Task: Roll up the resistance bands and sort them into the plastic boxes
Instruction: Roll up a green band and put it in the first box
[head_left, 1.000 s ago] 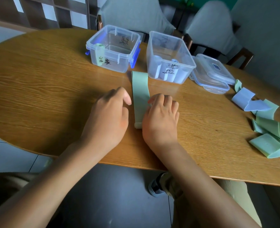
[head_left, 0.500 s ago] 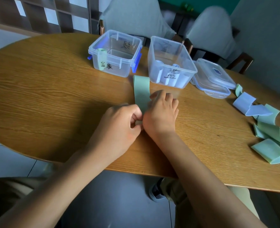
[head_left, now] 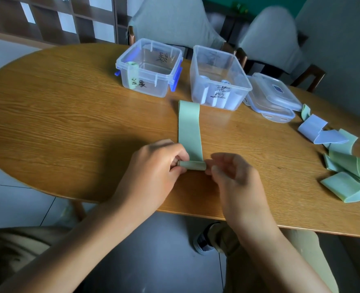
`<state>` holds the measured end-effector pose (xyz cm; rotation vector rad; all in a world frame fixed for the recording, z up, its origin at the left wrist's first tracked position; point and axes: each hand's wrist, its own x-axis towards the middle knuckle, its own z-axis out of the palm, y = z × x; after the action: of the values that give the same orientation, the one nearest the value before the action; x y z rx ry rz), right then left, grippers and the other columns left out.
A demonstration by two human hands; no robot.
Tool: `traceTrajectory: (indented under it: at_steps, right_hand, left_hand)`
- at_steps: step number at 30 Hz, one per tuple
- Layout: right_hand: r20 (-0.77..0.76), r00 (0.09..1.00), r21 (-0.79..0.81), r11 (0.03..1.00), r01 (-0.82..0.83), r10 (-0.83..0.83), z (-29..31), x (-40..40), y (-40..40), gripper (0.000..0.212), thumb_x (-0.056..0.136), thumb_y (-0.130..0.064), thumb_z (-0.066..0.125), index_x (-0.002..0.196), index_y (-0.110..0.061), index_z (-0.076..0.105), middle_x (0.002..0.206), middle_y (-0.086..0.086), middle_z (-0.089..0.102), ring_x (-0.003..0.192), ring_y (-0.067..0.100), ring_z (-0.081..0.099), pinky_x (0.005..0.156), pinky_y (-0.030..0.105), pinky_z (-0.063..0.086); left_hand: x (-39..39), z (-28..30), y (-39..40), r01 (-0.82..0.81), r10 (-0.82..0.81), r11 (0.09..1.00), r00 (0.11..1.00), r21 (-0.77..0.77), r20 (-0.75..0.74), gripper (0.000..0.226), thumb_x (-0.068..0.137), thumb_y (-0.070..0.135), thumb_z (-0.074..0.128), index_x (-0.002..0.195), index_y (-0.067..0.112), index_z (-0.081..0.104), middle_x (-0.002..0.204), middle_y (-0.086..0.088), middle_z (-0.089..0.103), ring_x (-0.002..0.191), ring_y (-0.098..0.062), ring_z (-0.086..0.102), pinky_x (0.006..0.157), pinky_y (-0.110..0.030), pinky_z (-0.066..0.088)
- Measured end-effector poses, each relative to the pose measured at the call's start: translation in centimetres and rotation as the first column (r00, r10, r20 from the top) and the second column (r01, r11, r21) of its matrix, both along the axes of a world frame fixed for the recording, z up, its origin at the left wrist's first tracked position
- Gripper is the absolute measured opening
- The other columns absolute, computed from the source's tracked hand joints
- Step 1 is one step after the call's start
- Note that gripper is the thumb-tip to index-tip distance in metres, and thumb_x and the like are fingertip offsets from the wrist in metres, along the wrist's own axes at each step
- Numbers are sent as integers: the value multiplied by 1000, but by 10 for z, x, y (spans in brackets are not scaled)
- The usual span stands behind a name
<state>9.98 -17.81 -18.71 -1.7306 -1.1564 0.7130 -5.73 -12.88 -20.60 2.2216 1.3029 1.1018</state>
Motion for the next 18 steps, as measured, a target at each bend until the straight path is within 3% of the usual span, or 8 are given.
traceTrajectory:
  at_steps: [6,13,18]
  right_hand:
    - [-110,991,13,997,-77,78,2,-4,-29,24,96,-1,58,109,-20,68,102,-14,73,97,-8,66,86,9,48]
    - [-50,996,64,996,-65,68,-4,-11,-33,27,96,-1,59,107,-24,66,101,-18,71,97,-11,65,88,8,48]
    - [-42,997,86,995,-60,63,-6,-17,-35,32,96,-1,59,104,-31,64,97,-23,70,98,-12,65,84,8,47]
  left_hand:
    - [-4,-2,-15,16,-15,1000,999,-23,35,24,71,9,89,87,20,75,83,14,66,72,-2,62,64,-16,50]
    - [-3,-2,-16,2,-1,999,999,-42,35,22,73,11,88,88,21,76,84,13,66,73,-1,63,65,-20,52]
    - [4,-3,-22,-83,85,996,994,-25,70,19,74,9,86,86,19,76,82,10,67,70,-4,62,62,-31,54]
